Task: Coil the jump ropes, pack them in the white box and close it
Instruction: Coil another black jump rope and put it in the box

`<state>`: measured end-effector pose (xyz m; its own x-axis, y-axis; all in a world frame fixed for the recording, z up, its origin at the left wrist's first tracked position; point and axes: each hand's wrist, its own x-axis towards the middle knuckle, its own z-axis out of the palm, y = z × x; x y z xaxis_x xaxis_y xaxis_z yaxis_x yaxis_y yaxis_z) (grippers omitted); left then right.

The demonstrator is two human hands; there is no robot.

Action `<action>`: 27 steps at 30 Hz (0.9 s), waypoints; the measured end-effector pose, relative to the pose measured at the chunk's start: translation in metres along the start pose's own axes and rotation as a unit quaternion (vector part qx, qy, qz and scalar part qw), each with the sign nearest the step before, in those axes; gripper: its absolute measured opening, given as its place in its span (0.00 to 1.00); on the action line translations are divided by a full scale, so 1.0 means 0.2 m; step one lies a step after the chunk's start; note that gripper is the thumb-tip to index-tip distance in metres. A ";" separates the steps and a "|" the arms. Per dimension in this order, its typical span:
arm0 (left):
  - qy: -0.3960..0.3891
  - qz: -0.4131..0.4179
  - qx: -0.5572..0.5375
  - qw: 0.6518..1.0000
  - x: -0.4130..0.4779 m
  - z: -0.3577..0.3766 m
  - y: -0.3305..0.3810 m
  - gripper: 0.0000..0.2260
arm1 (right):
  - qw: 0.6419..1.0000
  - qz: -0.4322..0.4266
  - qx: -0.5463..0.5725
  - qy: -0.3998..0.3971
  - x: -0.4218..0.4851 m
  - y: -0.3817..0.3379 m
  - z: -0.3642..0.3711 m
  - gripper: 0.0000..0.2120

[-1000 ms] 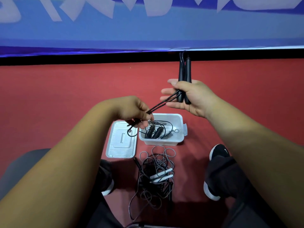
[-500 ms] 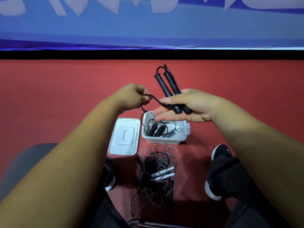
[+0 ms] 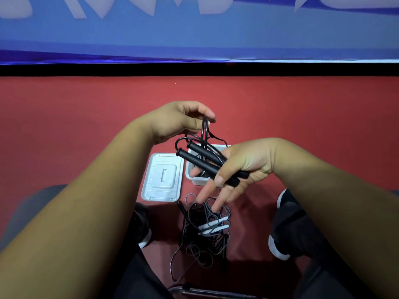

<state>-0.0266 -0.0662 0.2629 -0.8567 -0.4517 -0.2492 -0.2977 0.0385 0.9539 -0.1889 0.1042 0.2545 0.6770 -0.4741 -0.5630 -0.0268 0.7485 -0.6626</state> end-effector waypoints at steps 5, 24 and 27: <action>-0.004 0.019 0.069 0.997 -0.01 0.02 0.04 0.13 | 0.997 0.037 -0.022 0.059 0.06 0.03 0.03 0.21; -0.023 -0.009 0.270 0.963 -0.07 0.00 0.08 0.08 | 0.891 0.022 0.096 0.442 0.11 0.06 -0.21 0.08; -0.041 -0.046 0.310 0.949 -0.05 0.00 0.04 0.10 | 0.874 -0.036 0.125 0.468 0.08 0.03 -0.23 0.09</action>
<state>-0.0200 -0.0612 0.2736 -0.8376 -0.4084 -0.3630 -0.5413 0.5305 0.6524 -0.2122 0.0801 0.2193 -0.2314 -0.6087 -0.7589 0.2313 0.7233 -0.6506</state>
